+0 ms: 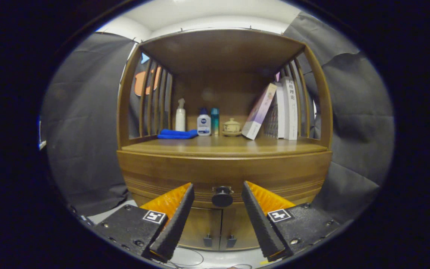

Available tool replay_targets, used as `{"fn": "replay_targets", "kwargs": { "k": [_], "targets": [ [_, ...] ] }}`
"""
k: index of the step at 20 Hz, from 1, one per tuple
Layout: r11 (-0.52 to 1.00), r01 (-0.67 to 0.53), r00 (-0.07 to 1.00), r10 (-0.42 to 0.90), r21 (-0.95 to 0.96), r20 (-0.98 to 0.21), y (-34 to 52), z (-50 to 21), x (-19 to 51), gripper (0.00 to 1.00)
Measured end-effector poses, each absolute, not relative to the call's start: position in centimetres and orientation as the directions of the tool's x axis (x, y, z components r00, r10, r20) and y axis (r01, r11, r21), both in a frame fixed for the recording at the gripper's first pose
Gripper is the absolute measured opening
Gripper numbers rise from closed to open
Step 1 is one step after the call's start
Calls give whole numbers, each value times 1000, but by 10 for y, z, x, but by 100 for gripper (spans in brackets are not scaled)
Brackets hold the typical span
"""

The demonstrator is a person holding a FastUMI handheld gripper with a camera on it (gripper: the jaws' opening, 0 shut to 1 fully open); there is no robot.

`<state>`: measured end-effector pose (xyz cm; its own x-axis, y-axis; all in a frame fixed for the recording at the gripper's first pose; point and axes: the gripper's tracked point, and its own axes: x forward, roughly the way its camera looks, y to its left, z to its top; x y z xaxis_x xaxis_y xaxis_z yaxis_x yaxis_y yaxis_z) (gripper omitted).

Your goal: Pull open the drawer, take out the items inside it, and place them on the countertop above the cabinet.

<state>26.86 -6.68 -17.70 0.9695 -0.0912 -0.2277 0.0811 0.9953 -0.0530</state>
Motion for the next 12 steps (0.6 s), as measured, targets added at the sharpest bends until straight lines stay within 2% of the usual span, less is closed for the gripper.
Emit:
{"fn": "replay_targets", "kwargs": {
  "k": [6,12],
  "targets": [
    [995,101,961,-97,2,-258,-74,-213,312,59],
    [989,140,961,-145,-35,-236,-78,-220,320,49]
  ]
}}
